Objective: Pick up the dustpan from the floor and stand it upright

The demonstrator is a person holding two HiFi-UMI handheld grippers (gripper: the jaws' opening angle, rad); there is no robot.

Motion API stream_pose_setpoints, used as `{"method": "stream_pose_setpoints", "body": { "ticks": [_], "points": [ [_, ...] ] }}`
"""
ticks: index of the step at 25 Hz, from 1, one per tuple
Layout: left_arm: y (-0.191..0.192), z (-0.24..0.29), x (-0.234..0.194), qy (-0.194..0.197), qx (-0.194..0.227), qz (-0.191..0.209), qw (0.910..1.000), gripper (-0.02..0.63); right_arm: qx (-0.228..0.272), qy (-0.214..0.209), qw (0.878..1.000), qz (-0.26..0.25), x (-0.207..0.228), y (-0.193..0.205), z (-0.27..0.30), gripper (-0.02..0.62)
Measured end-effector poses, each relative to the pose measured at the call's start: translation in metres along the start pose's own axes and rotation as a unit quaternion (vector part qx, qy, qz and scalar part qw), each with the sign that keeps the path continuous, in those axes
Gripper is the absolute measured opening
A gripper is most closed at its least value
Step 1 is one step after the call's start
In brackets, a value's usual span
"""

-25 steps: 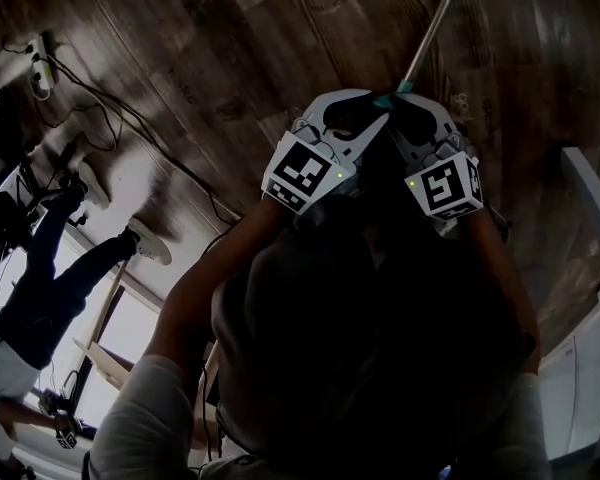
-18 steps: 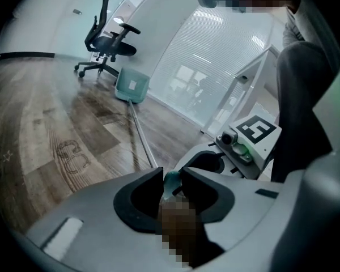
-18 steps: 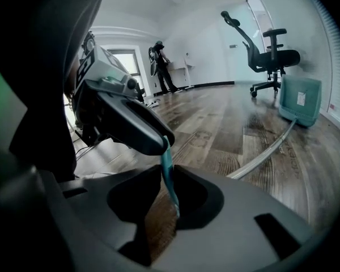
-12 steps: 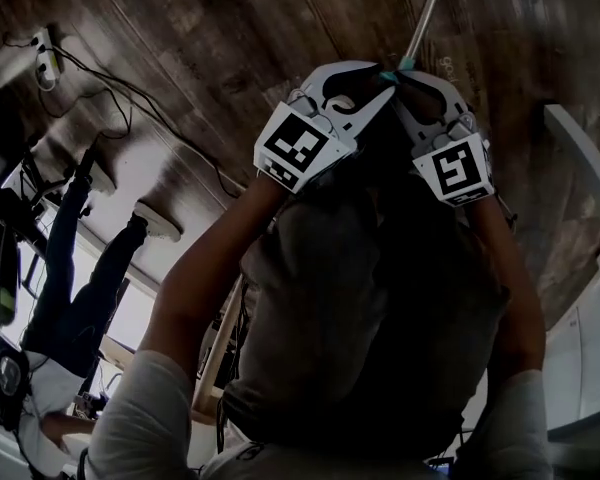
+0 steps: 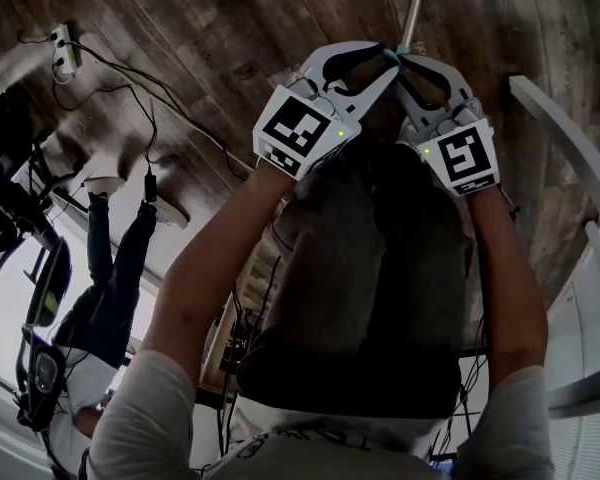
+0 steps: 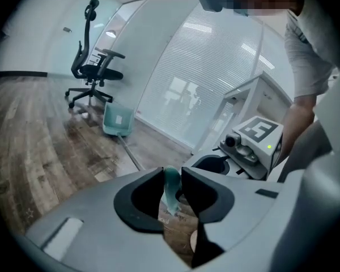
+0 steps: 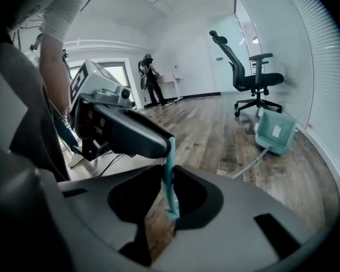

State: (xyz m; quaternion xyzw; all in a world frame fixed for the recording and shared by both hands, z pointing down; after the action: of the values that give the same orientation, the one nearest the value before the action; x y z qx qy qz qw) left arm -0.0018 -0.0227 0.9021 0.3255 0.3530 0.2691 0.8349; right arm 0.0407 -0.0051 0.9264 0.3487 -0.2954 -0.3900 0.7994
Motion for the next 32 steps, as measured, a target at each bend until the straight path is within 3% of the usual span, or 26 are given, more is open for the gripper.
{"method": "stream_pose_setpoints", "body": {
  "ticks": [10, 17, 32],
  "points": [
    [-0.112, -0.052, 0.039, 0.013, 0.017, 0.006, 0.9998, 0.092, 0.014, 0.021, 0.999, 0.036, -0.002, -0.109, -0.073, 0.063],
    [-0.167, -0.089, 0.062, 0.022, 0.023, -0.004, 0.9995, 0.094, 0.029, 0.019, 0.997, 0.067, -0.016, -0.169, -0.111, 0.067],
    [-0.239, -0.113, 0.087, 0.028, 0.037, -0.03, 0.9985, 0.094, 0.051, 0.008, 0.992, 0.111, -0.009, -0.234, -0.16, 0.075]
  ]
}}
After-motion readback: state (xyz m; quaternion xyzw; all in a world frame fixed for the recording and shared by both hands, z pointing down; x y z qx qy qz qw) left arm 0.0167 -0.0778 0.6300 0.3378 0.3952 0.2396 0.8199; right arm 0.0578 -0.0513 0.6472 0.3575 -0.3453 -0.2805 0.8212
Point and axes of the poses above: the fingertips, and each gripper's own axes: z forward along the fingers, x to its right, y out of its underside, the point moved 3 cm from there along -z, backward along the fingers, and after that the axes turned 2 degrees about -x, right-handed, at the moved point
